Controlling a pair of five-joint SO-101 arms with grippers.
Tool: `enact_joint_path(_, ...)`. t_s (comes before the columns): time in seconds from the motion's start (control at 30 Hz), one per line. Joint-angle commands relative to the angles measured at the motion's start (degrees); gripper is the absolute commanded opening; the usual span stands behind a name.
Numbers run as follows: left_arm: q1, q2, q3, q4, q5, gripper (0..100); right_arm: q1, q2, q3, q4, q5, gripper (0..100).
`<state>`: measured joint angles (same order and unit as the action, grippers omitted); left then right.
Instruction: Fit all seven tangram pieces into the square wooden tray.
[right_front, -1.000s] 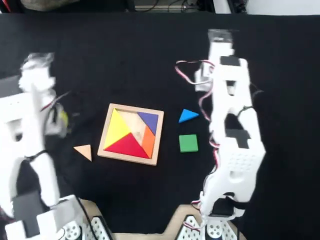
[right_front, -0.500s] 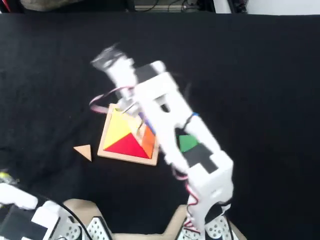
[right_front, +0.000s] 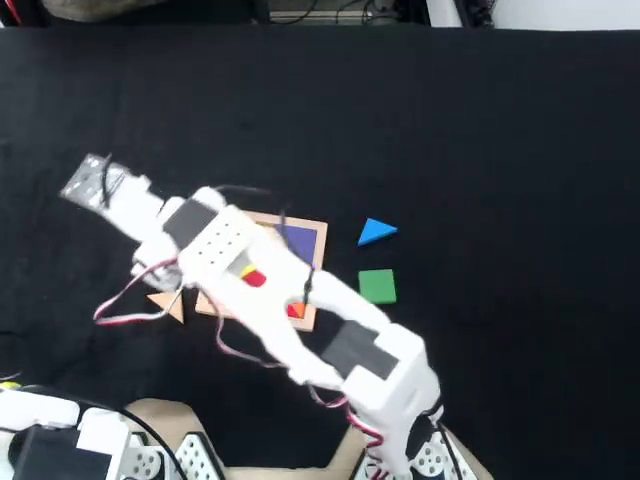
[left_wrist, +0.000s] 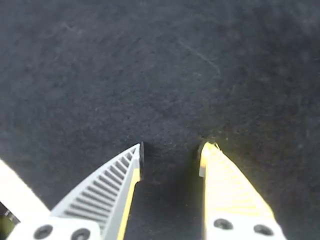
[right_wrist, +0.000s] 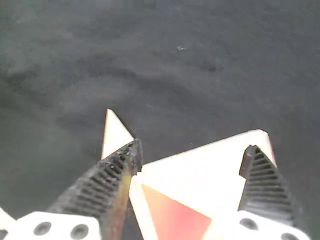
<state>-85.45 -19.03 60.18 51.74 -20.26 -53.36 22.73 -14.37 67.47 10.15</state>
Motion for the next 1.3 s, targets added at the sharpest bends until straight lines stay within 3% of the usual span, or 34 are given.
enact_joint_path(0.0, -1.6, 0.2, 1.5, 0.5, -1.5, 19, -2.5, 2.9, -3.2, -1.3, -7.0, 31.2)
enact_joint_path(0.23, -1.6, 0.2, 1.5, 0.5, -1.5, 19, -3.6, 9.7, -5.1, -1.6, -12.2, 38.6)
enact_joint_path(0.5, -1.6, 0.2, 1.5, 0.4, -1.5, 19, -9.0, 14.0, -13.2, 5.5, -12.4, 38.6)
enact_joint_path(0.7, -1.6, 0.3, 1.5, 0.4, -1.5, 19, -9.1, 17.8, -14.8, 9.1, -12.3, 38.4)
enact_joint_path(0.93, -1.5, 0.4, 1.5, 0.4, -1.5, 19, -9.1, 22.1, -15.4, 9.3, -12.2, 23.3)
enact_joint_path(1.27, -1.5, 0.4, 1.5, 0.4, -1.5, 19, -9.1, 22.5, -18.4, 9.0, -9.0, 24.4)
